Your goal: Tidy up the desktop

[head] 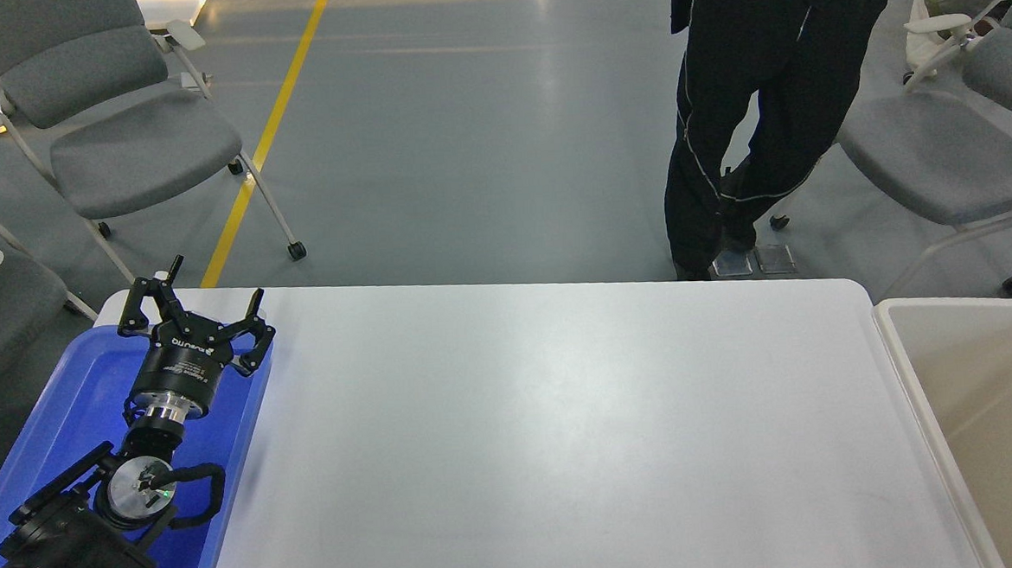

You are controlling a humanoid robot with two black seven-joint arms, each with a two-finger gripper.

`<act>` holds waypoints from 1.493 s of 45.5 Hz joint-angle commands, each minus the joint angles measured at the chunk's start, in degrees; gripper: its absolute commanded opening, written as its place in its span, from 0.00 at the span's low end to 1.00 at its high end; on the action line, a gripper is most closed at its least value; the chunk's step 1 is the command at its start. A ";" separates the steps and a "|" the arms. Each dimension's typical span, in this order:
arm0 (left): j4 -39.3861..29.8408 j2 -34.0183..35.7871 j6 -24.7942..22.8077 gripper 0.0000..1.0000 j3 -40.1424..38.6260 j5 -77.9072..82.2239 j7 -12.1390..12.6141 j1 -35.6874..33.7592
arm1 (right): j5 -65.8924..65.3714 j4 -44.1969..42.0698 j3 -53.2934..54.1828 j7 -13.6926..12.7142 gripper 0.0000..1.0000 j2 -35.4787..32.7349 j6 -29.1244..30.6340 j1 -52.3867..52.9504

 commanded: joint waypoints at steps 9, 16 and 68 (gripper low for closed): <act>0.00 0.00 0.09 1.00 -0.01 -0.02 0.00 0.00 | -0.07 -1.03 0.21 0.17 0.99 0.01 -0.69 0.25; 0.00 0.00 0.09 1.00 -0.01 0.06 0.00 0.00 | -0.07 -1.91 0.12 0.17 0.99 0.18 -0.60 0.16; 0.00 0.00 0.09 1.00 -0.01 -0.02 0.00 0.00 | -0.42 14.60 30.26 0.61 1.00 -11.32 3.97 -2.74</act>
